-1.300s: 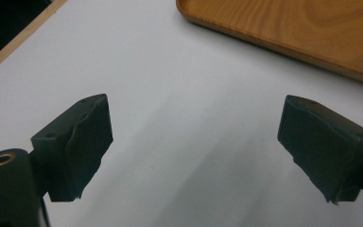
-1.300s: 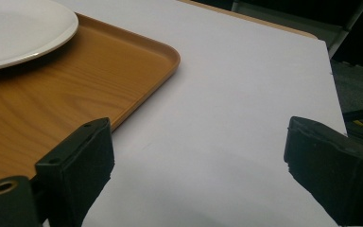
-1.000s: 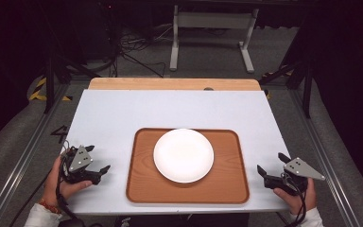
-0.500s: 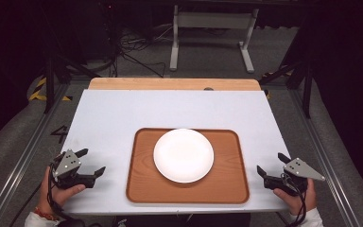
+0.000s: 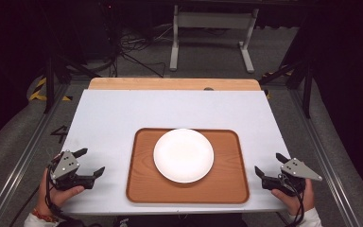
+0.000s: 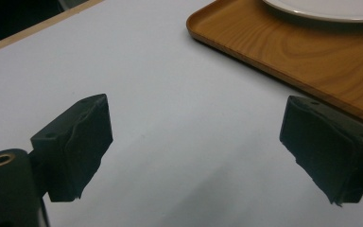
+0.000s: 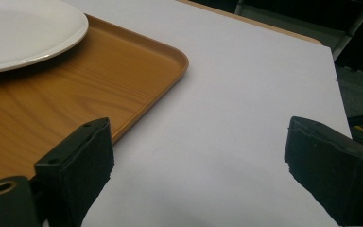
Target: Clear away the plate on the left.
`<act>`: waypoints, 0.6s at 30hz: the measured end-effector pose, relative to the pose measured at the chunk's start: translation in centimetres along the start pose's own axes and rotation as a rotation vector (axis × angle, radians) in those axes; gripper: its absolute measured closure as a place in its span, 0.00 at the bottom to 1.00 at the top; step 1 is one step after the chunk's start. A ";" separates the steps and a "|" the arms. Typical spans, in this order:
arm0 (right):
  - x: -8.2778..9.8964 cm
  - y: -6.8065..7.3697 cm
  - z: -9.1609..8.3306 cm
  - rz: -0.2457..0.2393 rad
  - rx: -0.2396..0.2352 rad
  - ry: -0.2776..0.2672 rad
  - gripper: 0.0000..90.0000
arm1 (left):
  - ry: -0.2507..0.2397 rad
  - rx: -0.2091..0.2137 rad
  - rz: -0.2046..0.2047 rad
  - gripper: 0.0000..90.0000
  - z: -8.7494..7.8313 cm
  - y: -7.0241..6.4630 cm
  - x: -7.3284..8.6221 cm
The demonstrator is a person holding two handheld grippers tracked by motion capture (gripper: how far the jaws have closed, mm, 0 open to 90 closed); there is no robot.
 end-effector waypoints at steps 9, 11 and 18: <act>0.0 0.0 -0.1 0.007 -0.005 -0.001 0.11 | 0.011 -0.009 0.036 0.13 -0.3 -0.5 -0.5; 0.0 -0.1 0.0 0.010 -0.005 0.000 0.11 | 0.012 -0.011 0.035 0.13 -0.2 -0.4 -0.5; 0.0 -0.3 0.0 0.023 -0.006 -0.006 0.11 | 0.020 -0.004 0.022 0.13 -0.1 -0.4 -0.3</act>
Point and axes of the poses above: each handheld gripper's, and its own axes: z roughly forward along the jaws, x roughly out of its underside, y roughly to its left, the point moved 9 cm from there along z, roughly forward along the jaws, and after that the axes turned 15 degrees about z, right-handed, at the moved point
